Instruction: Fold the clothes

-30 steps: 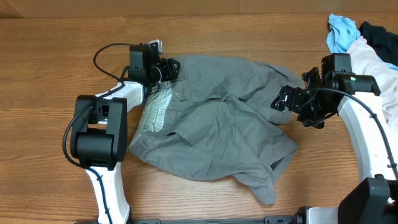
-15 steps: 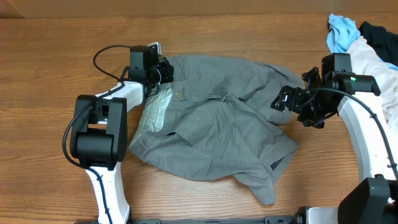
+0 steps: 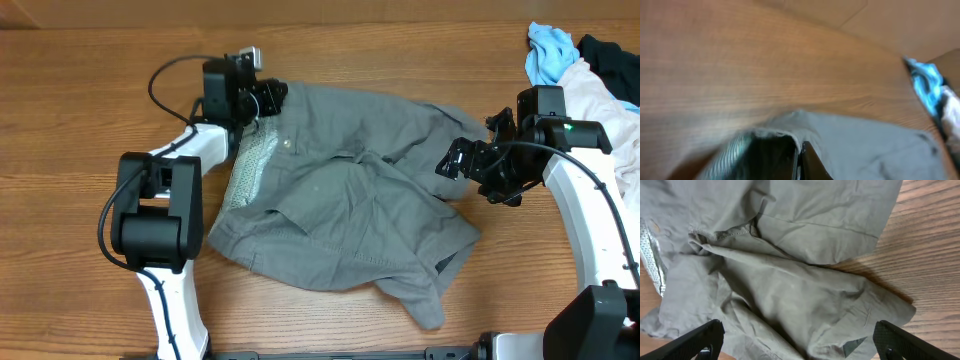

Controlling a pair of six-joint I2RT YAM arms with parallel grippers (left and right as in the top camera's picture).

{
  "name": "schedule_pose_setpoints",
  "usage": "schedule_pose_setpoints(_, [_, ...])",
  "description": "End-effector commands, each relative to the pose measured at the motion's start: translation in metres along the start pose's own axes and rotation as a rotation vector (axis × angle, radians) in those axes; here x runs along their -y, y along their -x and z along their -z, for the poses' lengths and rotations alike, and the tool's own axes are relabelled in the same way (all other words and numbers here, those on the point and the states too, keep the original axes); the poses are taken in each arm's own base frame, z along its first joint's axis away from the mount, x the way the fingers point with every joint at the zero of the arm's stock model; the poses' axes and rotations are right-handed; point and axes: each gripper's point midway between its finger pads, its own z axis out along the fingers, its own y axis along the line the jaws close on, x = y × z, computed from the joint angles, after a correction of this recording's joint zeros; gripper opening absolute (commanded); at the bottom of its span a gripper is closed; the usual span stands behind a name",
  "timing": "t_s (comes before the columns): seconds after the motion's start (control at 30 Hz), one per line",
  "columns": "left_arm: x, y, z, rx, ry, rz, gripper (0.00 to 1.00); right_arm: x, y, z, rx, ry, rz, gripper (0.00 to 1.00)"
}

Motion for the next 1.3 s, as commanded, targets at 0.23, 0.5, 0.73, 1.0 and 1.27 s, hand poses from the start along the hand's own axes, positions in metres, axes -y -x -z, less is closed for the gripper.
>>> schedule_pose_setpoints(0.23, [-0.042, 0.079, 0.041, 0.059, 0.054, 0.128, 0.04, -0.004, 0.003, 0.005, 0.02, 0.003, 0.008, 1.0])
schedule_pose_setpoints(0.5, [-0.115, 0.06, 0.063, 0.024, 0.406, 0.146, 0.11, -0.004, 0.003, 0.005, 0.02, 0.003, 0.008, 1.0])
schedule_pose_setpoints(0.73, [-0.133, 0.049, 0.065, -0.013, 0.584, -0.032, 0.15, -0.004, 0.003, 0.005, 0.02, 0.003, 0.009, 1.0])
schedule_pose_setpoints(1.0, [-0.071, 0.083, 0.079, 0.0, 0.351, -0.065, 0.68, -0.004, 0.003, 0.005, 0.02, 0.003, 0.009, 1.0])
schedule_pose_setpoints(1.27, [-0.034, 0.09, 0.125, -0.051, 0.332, -0.082, 0.73, -0.004, 0.003, 0.005, 0.02, 0.003, 0.009, 1.0])
